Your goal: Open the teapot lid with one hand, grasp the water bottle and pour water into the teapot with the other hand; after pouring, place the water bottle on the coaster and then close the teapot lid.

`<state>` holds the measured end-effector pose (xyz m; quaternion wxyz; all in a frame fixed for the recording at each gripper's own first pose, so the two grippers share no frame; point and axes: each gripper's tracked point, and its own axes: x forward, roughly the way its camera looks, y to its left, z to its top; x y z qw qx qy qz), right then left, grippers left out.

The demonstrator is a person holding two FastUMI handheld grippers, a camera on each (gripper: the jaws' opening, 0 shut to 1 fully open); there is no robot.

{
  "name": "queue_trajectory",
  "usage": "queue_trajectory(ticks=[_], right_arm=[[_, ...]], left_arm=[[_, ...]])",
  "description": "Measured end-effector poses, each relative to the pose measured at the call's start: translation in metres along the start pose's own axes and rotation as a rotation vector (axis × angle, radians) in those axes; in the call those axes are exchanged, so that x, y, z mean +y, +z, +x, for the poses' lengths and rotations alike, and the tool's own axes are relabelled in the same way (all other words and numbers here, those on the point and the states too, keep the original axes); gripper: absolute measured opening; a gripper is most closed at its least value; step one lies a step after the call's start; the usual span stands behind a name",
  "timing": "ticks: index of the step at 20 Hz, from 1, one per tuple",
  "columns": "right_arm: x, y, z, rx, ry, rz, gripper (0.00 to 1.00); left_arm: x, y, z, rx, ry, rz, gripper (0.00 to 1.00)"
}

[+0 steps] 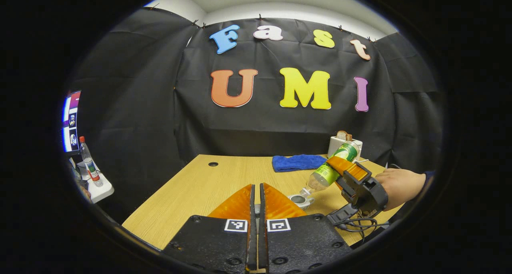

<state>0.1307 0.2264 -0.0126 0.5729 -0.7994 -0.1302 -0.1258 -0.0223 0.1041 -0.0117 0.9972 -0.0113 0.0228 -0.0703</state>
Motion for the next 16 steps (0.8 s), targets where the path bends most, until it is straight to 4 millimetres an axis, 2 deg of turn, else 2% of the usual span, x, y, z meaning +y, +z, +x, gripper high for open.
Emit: queue_trajectory(ticks=[2,4,6,10,12,14,16], right_arm=[[0.007,-0.009,0.0,0.022,0.032,0.12,0.72],[0.003,-0.015,-0.002,0.024,0.029,0.246,0.7],[-0.003,-0.022,-0.002,0.054,0.026,0.358,0.72],[-0.004,-0.036,0.007,0.105,0.08,0.661,0.72],[0.003,-0.031,0.01,0.118,0.163,0.842,0.7],[-0.004,-0.035,0.016,0.125,0.189,0.972,0.72],[0.004,-0.039,0.026,0.159,0.224,1.094,0.72]], left_arm=[[0.002,-0.001,0.001,-0.001,0.0,-0.009,0.04],[0.003,0.0,0.0,-0.003,0.004,-0.008,0.04],[0.005,-0.001,0.001,-0.001,0.007,-0.011,0.04],[0.004,-0.009,0.006,0.023,0.008,-0.018,0.04],[0.003,-0.011,0.007,0.032,0.006,-0.023,0.04],[0.004,-0.012,0.007,0.036,0.009,-0.022,0.04],[0.005,-0.011,0.007,0.033,0.008,-0.029,0.04]])
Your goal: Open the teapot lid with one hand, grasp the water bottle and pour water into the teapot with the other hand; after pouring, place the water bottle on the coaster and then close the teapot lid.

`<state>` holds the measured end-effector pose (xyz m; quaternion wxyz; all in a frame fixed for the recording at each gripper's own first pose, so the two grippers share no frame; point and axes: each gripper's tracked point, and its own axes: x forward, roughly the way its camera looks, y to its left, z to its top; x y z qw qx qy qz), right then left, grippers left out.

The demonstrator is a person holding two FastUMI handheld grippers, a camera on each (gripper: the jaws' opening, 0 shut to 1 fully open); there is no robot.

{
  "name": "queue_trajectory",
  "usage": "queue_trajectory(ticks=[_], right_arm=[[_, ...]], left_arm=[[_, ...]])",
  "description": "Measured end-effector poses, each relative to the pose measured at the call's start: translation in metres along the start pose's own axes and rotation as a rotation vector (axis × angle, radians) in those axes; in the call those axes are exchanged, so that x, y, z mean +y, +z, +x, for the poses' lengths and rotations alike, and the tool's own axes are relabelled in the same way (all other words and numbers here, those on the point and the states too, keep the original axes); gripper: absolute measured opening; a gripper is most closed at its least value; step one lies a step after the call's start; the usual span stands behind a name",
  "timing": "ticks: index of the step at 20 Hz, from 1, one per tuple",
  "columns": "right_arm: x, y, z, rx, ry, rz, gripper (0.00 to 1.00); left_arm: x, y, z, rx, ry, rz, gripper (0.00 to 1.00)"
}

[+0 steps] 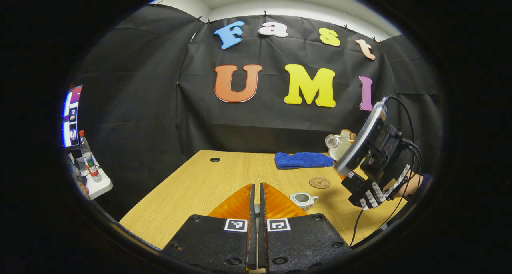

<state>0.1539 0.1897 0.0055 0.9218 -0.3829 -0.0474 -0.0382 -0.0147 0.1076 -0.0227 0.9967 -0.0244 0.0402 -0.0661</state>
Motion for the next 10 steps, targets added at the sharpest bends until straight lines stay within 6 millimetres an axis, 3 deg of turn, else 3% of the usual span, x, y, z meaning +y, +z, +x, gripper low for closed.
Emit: queue_trajectory(ticks=[2,6,10], right_arm=[[0.004,-0.013,0.011,0.077,0.038,0.174,0.7],[-0.006,-0.033,0.039,0.184,0.07,0.561,0.72],[0.004,-0.052,0.066,0.279,0.116,0.778,0.72]], left_arm=[[0.001,-0.001,0.001,0.002,0.001,-0.004,0.04],[0.002,-0.002,0.002,0.004,0.008,-0.003,0.04],[-0.001,-0.002,0.002,0.006,0.017,0.017,0.04]])
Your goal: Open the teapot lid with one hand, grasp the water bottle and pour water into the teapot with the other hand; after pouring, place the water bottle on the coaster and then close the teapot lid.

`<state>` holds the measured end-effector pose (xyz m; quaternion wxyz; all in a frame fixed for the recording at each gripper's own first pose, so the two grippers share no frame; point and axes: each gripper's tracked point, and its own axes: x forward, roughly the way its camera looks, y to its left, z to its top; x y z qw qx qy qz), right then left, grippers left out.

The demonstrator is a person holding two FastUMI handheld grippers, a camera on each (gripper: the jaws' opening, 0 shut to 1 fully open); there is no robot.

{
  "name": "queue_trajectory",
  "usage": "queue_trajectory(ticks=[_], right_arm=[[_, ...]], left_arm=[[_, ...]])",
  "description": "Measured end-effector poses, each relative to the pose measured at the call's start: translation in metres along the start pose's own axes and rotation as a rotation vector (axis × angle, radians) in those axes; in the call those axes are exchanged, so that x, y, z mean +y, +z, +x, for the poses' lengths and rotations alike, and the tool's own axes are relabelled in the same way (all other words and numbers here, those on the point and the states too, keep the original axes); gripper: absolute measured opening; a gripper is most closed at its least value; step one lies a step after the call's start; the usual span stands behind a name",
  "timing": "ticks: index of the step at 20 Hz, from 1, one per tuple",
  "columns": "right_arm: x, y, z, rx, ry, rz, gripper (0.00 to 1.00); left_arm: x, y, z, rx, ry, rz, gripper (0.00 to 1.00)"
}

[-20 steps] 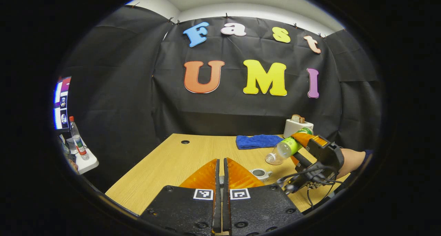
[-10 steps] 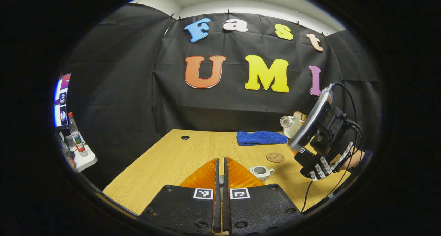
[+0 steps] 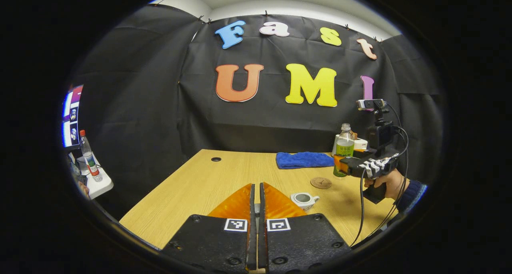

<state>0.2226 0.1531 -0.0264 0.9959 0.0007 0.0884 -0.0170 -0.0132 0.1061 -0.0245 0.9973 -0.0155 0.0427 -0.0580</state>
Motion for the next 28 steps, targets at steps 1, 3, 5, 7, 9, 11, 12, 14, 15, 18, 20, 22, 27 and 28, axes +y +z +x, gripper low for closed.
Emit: queue_trajectory(ticks=[1,3,5,7,9,11,12,14,15,18,20,22,27,28], right_arm=[[-0.001,-0.003,0.007,0.013,0.004,0.038,0.7],[0.006,-0.011,0.021,0.031,0.029,0.091,0.72],[0.015,-0.015,0.037,0.031,0.049,0.116,0.7],[0.024,-0.02,0.052,0.031,0.058,0.113,0.7],[0.029,-0.033,0.066,0.051,0.058,0.086,0.71],[0.029,-0.037,0.071,0.039,0.051,0.092,0.7],[0.03,-0.035,0.074,0.027,0.051,0.092,0.71],[0.029,-0.035,0.074,0.026,0.061,0.087,0.75],[0.028,-0.037,0.073,0.03,0.063,0.091,0.74],[0.026,-0.034,0.07,0.031,0.072,0.103,0.84],[0.025,-0.032,0.066,0.031,0.076,0.105,0.9],[0.026,-0.027,0.056,0.025,0.096,0.127,0.93],[0.008,-0.01,0.024,-0.015,0.108,0.163,0.94],[0.002,-0.007,0.017,-0.03,0.104,0.16,0.94]], left_arm=[[-0.002,0.001,-0.001,-0.002,-0.002,0.008,0.04],[-0.008,0.003,-0.003,-0.005,-0.021,0.011,0.04],[-0.013,0.005,-0.004,-0.015,-0.035,0.012,0.04],[-0.016,0.005,-0.004,-0.015,-0.038,0.015,0.04],[-0.019,0.004,-0.003,-0.011,-0.041,0.023,0.04],[-0.017,0.002,-0.002,-0.006,-0.035,0.031,0.04],[-0.019,0.001,-0.002,-0.004,-0.043,0.027,0.04],[-0.019,-0.001,-0.001,0.002,-0.053,0.017,0.04],[-0.018,-0.002,-0.001,0.006,-0.048,0.014,0.04],[-0.015,-0.006,0.003,0.017,-0.036,0.005,0.04],[-0.011,-0.006,0.005,0.016,-0.027,0.004,0.04],[-0.01,-0.006,0.007,0.01,-0.028,0.004,0.04],[-0.027,-0.005,0.008,0.005,-0.043,0.026,0.04],[-0.03,-0.004,0.008,0.005,-0.05,0.025,0.04]])
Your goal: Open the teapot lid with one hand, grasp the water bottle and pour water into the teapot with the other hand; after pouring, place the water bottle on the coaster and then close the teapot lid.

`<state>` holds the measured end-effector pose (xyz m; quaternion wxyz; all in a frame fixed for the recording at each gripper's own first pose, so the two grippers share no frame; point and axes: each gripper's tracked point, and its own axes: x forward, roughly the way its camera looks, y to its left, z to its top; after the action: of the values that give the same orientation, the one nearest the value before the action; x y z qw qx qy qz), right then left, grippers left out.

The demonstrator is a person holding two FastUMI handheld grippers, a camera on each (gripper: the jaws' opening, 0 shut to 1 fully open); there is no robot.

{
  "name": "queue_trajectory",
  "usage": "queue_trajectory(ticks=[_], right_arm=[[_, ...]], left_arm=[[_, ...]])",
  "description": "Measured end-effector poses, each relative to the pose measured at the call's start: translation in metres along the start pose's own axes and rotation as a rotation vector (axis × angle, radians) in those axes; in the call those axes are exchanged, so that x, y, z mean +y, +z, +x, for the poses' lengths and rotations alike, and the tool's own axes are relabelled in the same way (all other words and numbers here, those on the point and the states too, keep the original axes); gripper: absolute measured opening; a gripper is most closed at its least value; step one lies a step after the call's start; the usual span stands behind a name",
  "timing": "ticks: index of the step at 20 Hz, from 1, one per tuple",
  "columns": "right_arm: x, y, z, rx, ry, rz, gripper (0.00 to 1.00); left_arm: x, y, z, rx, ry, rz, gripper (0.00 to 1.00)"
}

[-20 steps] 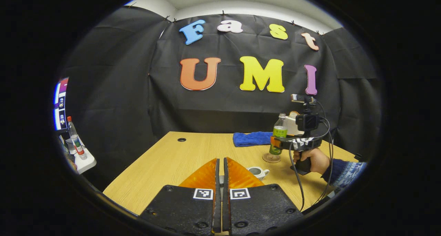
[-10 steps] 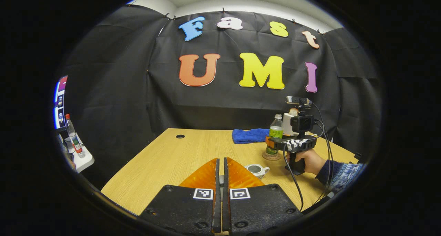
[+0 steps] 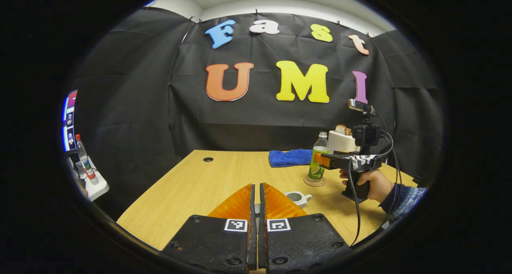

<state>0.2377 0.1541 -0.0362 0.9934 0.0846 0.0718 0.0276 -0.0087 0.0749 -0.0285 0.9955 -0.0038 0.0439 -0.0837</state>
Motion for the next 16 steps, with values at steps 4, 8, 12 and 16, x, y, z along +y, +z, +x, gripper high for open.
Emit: queue_trajectory(ticks=[4,8,12,16], right_arm=[[-0.017,0.0,-0.039,-0.019,0.009,-0.006,0.94],[-0.063,0.012,-0.086,-0.133,-0.133,-0.157,0.95],[-0.081,0.006,-0.134,-0.141,-0.153,-0.192,0.95],[-0.102,0.005,-0.167,-0.151,-0.158,-0.231,0.95]], left_arm=[[-0.017,0.006,-0.001,-0.021,-0.04,-0.018,0.05],[-0.02,0.01,0.003,-0.052,-0.035,-0.037,0.05],[-0.034,0.009,0.019,-0.088,-0.075,-0.088,0.05],[-0.047,-0.011,0.037,-0.051,-0.089,-0.086,0.05]])
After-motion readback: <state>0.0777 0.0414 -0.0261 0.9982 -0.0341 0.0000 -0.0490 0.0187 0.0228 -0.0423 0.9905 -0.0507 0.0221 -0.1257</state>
